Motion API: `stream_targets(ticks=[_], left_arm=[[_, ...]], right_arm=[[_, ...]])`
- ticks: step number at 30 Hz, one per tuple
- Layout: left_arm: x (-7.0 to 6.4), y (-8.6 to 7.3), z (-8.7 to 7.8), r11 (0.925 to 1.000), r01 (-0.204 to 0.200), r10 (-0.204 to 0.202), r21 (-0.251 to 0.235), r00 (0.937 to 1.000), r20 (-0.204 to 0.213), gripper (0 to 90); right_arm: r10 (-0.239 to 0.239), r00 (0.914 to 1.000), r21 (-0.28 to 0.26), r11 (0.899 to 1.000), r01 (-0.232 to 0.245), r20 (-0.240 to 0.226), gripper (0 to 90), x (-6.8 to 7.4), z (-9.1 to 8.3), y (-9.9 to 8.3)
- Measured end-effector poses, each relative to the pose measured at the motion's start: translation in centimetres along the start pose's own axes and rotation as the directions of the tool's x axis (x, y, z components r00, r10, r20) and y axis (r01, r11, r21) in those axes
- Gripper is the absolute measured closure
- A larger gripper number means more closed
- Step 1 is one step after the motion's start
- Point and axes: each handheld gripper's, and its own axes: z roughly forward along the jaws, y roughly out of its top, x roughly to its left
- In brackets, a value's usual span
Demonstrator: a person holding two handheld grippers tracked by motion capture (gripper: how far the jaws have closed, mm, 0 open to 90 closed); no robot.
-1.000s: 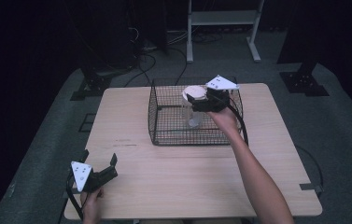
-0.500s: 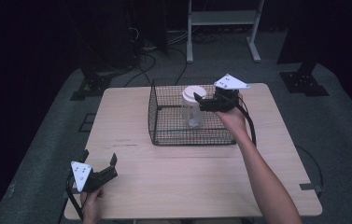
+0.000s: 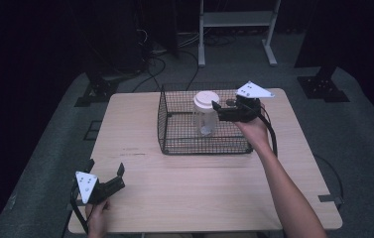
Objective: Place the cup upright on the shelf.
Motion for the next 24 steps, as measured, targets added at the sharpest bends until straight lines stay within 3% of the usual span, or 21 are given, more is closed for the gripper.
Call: stream_targets(ticks=[24], left_arm=[[-0.1,0.0,0.0,1.0000,-0.004,0.004,-0.001,1.0000,0.000,0.0]], right_arm=[[-0.014,0.9997,0.006,1.000,0.014,-0.021,1.7,0.6,-2.4,-1.8]])
